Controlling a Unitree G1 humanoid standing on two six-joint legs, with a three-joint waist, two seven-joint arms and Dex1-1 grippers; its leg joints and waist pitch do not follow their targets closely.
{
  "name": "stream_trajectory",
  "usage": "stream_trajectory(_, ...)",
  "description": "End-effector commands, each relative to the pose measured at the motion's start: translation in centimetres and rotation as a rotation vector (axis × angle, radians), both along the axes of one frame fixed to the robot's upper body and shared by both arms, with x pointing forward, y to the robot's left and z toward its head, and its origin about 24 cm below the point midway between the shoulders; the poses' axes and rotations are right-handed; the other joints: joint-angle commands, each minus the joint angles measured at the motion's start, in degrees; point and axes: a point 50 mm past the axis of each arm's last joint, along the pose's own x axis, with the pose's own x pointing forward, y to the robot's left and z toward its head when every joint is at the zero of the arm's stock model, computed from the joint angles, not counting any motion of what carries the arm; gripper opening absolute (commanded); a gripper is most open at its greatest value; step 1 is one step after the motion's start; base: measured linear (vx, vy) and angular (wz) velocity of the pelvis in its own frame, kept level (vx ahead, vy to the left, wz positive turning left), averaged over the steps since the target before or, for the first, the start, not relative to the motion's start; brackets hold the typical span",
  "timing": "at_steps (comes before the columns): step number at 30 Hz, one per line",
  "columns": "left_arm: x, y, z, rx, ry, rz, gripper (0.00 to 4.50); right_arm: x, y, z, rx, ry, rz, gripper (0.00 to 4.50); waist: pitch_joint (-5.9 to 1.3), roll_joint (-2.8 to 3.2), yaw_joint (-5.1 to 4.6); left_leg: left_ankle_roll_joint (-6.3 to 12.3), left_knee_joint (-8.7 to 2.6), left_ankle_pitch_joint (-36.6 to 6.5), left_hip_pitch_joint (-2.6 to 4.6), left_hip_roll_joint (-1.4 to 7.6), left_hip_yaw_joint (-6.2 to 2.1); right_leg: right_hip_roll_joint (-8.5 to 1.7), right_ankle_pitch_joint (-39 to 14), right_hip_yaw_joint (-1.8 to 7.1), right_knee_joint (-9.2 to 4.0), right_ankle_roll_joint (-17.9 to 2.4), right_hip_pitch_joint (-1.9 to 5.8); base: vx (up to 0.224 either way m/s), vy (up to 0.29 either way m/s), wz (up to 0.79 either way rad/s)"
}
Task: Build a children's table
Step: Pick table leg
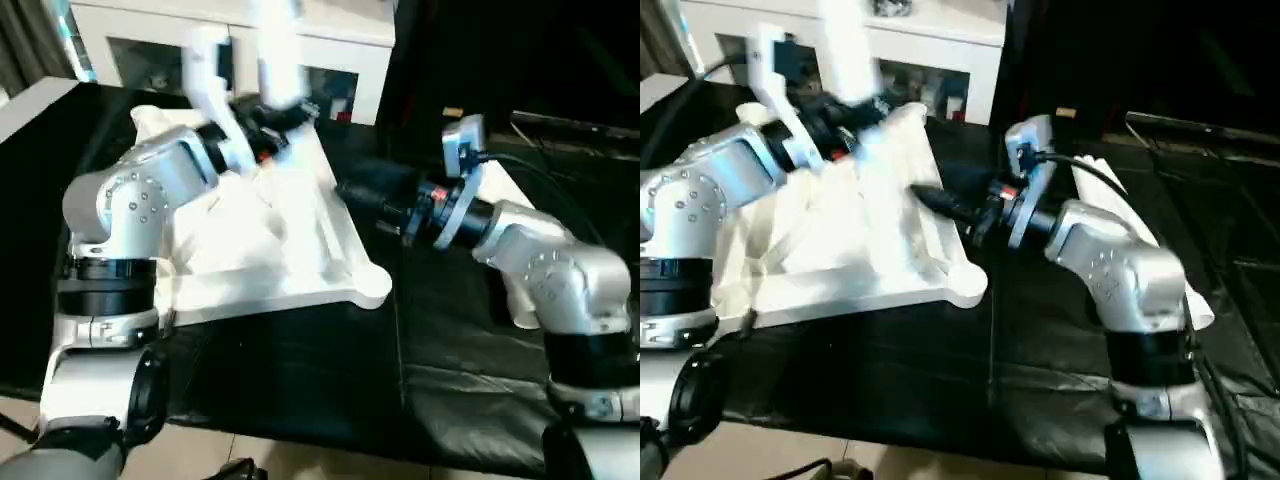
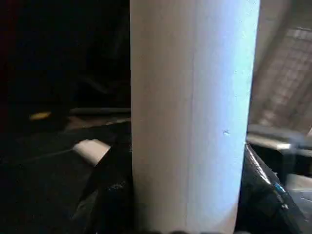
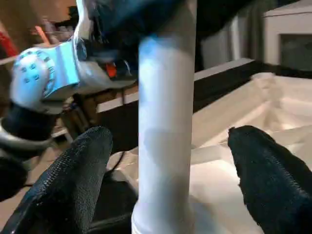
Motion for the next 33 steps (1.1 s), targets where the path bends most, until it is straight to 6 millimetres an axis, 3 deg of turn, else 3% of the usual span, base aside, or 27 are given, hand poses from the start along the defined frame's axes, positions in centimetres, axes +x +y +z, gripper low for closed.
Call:
stream_trajectory(1,-1.3,-0.9,1.6,-0.014,-0.078,-0.158,1.80,-0.4,0.0,0.3,-0.025,0.013,0.077,4.13,-4.30,0.62,0.15,-0.54,-3.59,-3.1,1.22,3.74,-1.51,-7.47,-0.6,3.81,-4.19,-9.4,3.17,0.000,0.000,0.00)
stream_trajectory(2,-1.5,-1.1,1.8,-0.016,-0.092,-0.196,1.80,-0.5,0.0,0.2,-0.037,0.018,0.100,4.13,-4.25,0.37,0.18,-0.48,-3.63,-3.1,1.19,3.70,-1.45,-7.39,-1.4,3.82,-4.35,-9.2,3.29,0.000,0.000,0.00)
stream_trajectory(7,-2.3,-1.9,2.3,-0.039,-0.120,-0.316,1.80,-1.2,0.3,0.0,-0.049,0.046,0.189,4.13,-4.32,0.44,0.33,-0.64,-3.54,-3.3,1.15,3.77,-1.48,-7.47,-2.9,3.80,-4.37,-8.9,3.26,0.000,0.000,0.00)
stream_trajectory(12,-3.1,-2.3,2.0,-0.009,-0.127,-0.413,1.80,-1.3,0.5,0.1,-0.043,0.057,0.241,3.65,-4.38,0.43,0.30,-0.64,-3.51,-3.0,1.12,3.80,-1.50,-7.39,-2.4,3.76,-4.22,-9.1,3.20,0.000,0.000,0.00)
stream_trajectory(18,-2.7,-2.6,1.5,0.023,-0.094,-0.408,1.80,-1.4,0.8,0.2,-0.072,0.028,0.286,3.14,-4.32,0.31,0.38,-0.65,-3.51,-3.1,1.14,3.77,-1.51,-7.29,-3.8,3.72,-4.33,-8.3,3.13,0.000,0.000,0.00)
stream_trajectory(33,-2.7,-3.3,1.5,0.030,-0.074,-0.426,1.80,-1.2,2.7,-1.0,-0.151,-0.023,0.266,3.14,-4.46,0.54,0.44,-0.90,-3.45,-2.9,1.17,3.83,-1.57,-7.34,-1.6,3.77,-4.08,-9.1,3.16,0.000,0.000,0.00)
